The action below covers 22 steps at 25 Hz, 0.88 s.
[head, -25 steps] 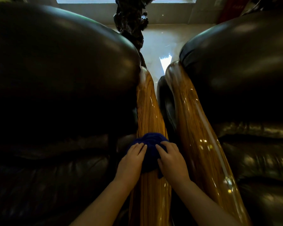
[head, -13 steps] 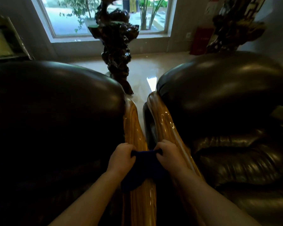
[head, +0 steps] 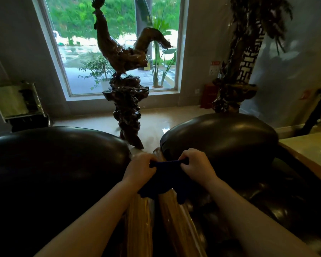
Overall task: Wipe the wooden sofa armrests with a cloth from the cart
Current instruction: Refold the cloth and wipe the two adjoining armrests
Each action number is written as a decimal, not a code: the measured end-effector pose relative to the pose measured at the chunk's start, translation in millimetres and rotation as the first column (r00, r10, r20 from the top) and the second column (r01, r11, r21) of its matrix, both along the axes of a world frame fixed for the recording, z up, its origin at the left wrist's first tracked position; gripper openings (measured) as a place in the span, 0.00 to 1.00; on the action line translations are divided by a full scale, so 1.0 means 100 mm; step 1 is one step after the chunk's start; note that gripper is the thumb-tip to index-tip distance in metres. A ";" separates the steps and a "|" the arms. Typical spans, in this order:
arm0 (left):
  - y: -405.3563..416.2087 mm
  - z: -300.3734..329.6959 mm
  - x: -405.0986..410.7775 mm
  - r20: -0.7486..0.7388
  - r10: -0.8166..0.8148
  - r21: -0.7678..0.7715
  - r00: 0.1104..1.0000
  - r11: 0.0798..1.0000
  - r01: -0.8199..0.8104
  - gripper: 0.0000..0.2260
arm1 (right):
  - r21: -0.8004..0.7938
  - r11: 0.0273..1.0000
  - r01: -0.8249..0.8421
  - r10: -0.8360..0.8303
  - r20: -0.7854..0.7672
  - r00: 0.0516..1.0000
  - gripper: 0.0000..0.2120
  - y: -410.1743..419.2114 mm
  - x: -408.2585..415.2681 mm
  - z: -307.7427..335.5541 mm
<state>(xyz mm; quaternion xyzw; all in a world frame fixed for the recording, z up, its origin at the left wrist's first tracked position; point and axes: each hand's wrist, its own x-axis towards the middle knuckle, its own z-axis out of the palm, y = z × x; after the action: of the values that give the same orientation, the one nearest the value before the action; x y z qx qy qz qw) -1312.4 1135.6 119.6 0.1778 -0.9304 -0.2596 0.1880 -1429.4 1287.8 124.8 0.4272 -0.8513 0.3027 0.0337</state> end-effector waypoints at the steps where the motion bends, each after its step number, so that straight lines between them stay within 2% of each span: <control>1: 0.11 0.09 -0.01 -0.008 -0.004 -0.011 1.000 1.000 0.004 0.07 | -0.010 1.000 -0.002 0.002 -0.019 1.000 0.03 0.09 -0.03 0.07; 3: 0.27 0.20 -0.03 -0.024 0.005 -0.023 1.000 1.000 -0.006 0.06 | -0.040 0.999 -0.001 -0.001 -0.040 0.999 0.03 0.24 -0.09 0.16; 6: 0.98 0.25 -0.02 -0.084 0.067 -0.054 0.994 0.996 -0.071 0.06 | -0.049 0.996 -0.073 0.070 -0.057 0.996 0.03 0.82 -0.21 0.19; 9: 1.52 0.08 0.02 -0.069 0.144 -0.039 0.987 0.988 -0.147 0.07 | -0.046 0.990 -0.132 0.131 -0.034 0.991 0.04 1.31 -0.21 0.01; 16: 2.28 -0.90 0.20 0.013 0.156 0.062 0.988 0.986 -0.157 0.06 | -0.006 0.985 -0.171 0.171 0.095 0.981 0.03 2.08 -0.06 -0.90; 22: 2.84 -1.96 0.40 0.143 0.132 0.201 0.981 0.967 -0.159 0.09 | 0.122 0.985 -0.124 0.098 0.195 0.976 0.04 2.53 0.12 -1.94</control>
<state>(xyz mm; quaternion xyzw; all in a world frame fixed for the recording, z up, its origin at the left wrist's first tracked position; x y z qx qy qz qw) -1272.7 1419.6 -76.8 0.2811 -0.8921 -0.3306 0.1263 -1417.5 1541.1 -68.8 0.4449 -0.8437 0.2858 -0.0926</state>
